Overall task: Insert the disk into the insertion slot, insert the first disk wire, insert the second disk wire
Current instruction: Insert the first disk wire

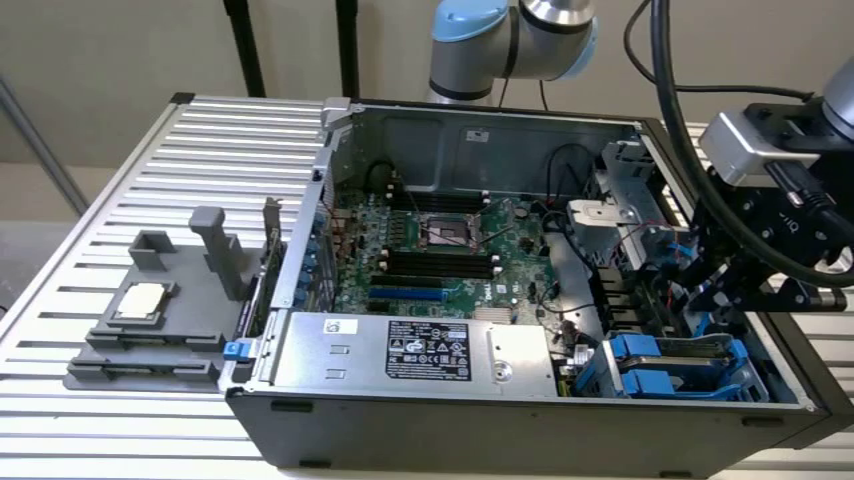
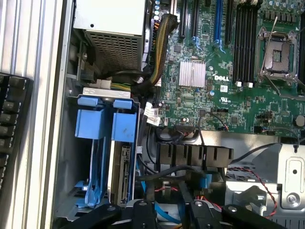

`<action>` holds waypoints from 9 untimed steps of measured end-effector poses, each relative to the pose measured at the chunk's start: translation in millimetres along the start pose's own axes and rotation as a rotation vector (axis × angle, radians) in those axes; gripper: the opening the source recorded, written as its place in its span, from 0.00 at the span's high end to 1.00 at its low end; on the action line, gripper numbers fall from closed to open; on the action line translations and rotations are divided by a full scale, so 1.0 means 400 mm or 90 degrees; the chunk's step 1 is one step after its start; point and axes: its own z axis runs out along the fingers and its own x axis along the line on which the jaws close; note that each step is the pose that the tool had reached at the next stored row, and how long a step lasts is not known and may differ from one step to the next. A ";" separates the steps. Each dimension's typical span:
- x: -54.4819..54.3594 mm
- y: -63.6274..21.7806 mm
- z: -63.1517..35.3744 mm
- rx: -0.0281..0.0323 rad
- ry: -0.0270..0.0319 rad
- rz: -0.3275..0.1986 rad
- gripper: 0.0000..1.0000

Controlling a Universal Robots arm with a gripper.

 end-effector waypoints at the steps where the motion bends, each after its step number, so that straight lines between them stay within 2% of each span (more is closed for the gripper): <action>1: 0.001 0.002 0.000 -0.0001 0.0000 0.000 0.67; 9: 0.011 0.030 0.000 -0.0005 0.0000 -0.002 0.67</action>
